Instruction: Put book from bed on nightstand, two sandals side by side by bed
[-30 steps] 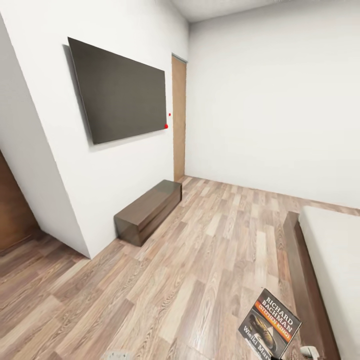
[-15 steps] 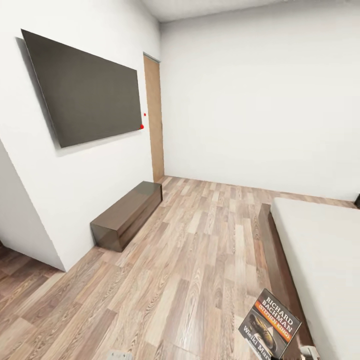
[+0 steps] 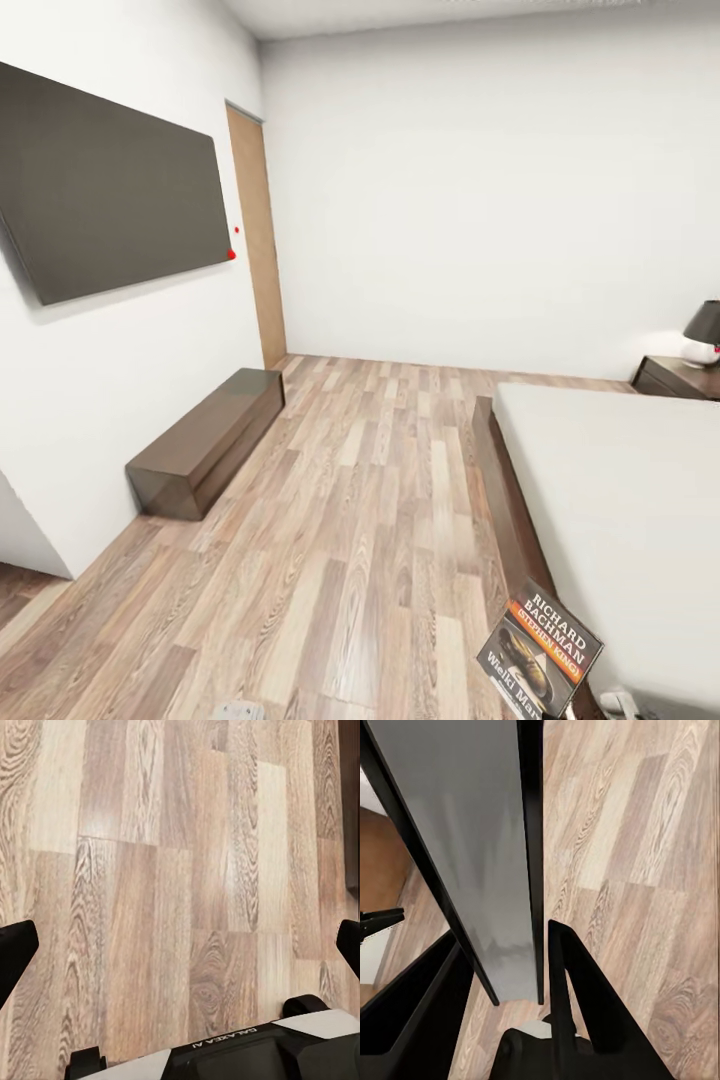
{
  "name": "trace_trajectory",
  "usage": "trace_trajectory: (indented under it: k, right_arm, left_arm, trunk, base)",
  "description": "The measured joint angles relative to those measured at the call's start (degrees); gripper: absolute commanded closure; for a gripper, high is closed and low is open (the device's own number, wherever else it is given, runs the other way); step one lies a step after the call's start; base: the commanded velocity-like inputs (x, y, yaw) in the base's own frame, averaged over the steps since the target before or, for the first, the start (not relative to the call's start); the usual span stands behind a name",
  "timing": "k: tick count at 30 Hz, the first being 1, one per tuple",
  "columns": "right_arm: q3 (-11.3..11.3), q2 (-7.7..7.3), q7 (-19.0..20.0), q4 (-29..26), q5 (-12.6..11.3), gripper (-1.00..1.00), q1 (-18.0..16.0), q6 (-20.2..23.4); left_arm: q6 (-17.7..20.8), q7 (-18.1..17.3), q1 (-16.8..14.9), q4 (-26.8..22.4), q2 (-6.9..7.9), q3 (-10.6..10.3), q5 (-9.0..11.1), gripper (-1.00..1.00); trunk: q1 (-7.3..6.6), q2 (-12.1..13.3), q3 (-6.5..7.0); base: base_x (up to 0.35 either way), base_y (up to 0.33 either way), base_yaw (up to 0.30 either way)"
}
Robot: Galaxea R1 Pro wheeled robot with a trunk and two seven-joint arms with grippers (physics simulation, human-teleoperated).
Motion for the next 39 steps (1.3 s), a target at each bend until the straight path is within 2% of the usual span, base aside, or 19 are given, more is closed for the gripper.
trace_trajectory:
  k: [7,17,39]
  right_arm:
    - [-0.04,0.00,0.00,-0.02,-0.04,1.00,0.00,-0.01]
    - [-0.02,0.00,0.00,0.00,-0.01,1.00,0.00,0.00]
    - [-0.03,0.01,-0.18,0.02,0.03,1.00,0.00,0.08]
  left_arm:
    - [0.00,0.00,0.00,0.00,0.00,0.00,0.00,-1.00]
    - [0.00,0.00,0.01,-0.01,0.02,0.06,0.02,-1.00]
    - [-0.05,-0.01,0.02,-0.02,0.10,0.17,0.18,-1.00]
  trunk:
    - [-0.02,-0.01,0.00]
    - [-0.03,-0.01,0.00]
    - [-0.03,-0.01,0.00]
  base:
    - [0.078,0.000,-0.300]
    - [0.271,0.000,-0.281]
    - [0.326,0.000,-0.020]
